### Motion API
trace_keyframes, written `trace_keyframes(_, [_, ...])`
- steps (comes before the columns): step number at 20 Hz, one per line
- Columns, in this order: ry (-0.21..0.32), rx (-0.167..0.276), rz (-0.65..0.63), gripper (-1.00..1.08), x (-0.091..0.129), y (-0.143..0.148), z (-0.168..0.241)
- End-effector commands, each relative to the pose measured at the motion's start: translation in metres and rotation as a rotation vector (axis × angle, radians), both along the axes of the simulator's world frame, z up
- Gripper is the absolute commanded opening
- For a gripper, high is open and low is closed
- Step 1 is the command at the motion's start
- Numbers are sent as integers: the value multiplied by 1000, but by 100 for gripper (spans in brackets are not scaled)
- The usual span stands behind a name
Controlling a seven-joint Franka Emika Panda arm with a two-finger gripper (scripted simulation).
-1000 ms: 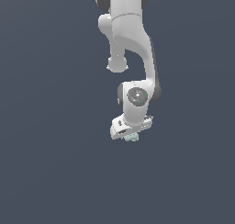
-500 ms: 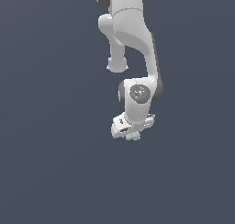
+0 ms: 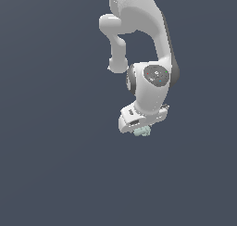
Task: Pick up the object and move it to a goal position.
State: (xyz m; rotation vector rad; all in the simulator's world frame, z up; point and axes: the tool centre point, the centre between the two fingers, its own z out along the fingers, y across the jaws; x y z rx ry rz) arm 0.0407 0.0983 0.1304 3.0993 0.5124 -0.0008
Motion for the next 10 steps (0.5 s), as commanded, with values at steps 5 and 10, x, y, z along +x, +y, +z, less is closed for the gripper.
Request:
trace_keyframes(5, [-1,0,0,-100,6,25,71])
trace_keyframes(10, [-1,0,0,-100,12,44,126])
